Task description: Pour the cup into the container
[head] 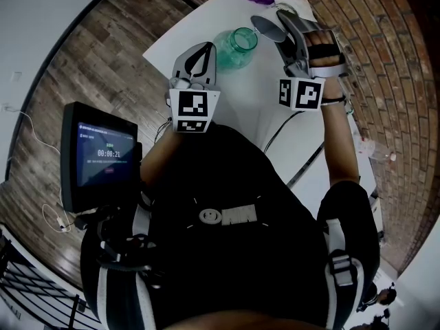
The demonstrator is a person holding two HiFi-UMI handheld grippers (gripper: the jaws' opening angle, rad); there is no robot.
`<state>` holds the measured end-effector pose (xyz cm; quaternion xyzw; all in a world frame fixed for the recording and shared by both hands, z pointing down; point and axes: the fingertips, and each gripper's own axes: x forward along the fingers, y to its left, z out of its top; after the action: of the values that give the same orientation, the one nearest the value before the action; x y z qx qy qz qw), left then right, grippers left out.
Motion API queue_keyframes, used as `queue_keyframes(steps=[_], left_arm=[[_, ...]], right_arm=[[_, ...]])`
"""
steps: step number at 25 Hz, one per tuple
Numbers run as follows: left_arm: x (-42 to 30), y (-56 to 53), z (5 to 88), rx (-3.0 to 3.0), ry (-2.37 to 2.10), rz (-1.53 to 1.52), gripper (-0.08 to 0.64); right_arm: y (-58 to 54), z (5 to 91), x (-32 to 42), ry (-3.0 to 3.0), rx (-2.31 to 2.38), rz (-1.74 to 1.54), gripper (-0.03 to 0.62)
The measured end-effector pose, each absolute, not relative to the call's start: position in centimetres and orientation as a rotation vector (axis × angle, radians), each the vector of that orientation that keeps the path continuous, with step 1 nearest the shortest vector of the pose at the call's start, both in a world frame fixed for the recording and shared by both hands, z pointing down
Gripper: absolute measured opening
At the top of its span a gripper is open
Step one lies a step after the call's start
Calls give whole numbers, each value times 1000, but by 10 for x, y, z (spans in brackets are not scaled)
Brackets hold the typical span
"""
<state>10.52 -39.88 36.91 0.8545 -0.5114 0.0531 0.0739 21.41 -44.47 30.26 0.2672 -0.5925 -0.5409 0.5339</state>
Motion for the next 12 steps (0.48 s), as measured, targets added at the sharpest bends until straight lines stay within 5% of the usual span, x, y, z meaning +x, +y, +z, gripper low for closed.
queue_keyframes(steps=[12], left_arm=[[107, -399, 368, 2570, -1531, 146, -6]], right_arm=[[-448, 272, 217, -1345, 650, -1365, 261]])
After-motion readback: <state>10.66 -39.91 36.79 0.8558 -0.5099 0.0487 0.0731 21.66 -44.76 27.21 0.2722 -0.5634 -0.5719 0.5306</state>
